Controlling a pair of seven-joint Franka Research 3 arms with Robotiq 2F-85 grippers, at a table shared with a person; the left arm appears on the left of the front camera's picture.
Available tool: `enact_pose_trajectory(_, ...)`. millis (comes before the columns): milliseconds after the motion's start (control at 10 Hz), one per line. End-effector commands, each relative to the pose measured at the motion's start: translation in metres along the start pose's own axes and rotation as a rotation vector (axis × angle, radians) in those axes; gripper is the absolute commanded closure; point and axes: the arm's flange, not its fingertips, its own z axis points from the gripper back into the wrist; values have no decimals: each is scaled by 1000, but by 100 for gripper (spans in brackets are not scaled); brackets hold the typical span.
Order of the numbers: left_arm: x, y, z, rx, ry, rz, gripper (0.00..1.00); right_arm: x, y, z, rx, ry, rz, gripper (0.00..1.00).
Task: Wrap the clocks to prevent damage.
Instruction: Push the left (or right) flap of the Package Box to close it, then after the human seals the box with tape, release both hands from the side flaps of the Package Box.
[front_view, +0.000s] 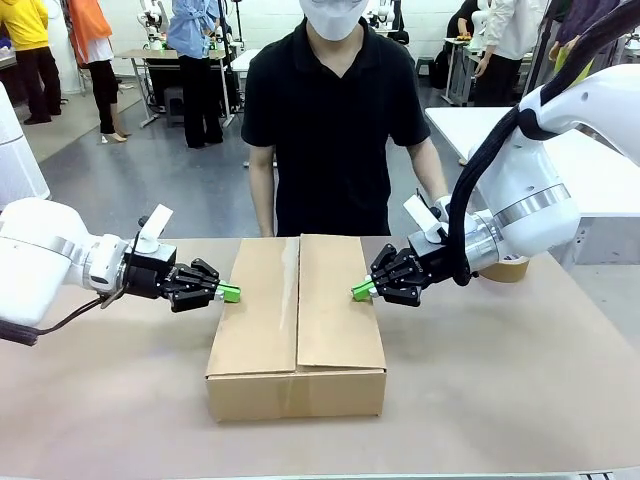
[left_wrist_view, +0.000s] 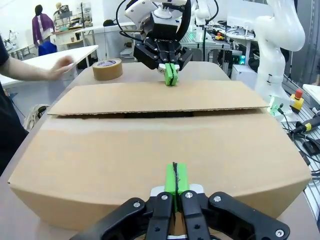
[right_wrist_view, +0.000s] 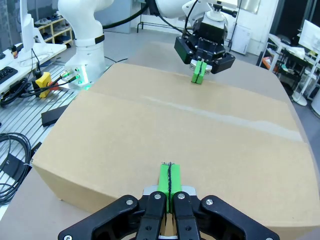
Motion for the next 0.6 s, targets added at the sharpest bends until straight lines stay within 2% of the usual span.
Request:
enact_pose_trajectory(0,-3,0,0,3,0,8,100,-3,0,-2,-1,8,-5,99)
enact_pose_trajectory(500,-3,0,0,3,0,8,100,-3,0,-2,-1,8,-5,99)
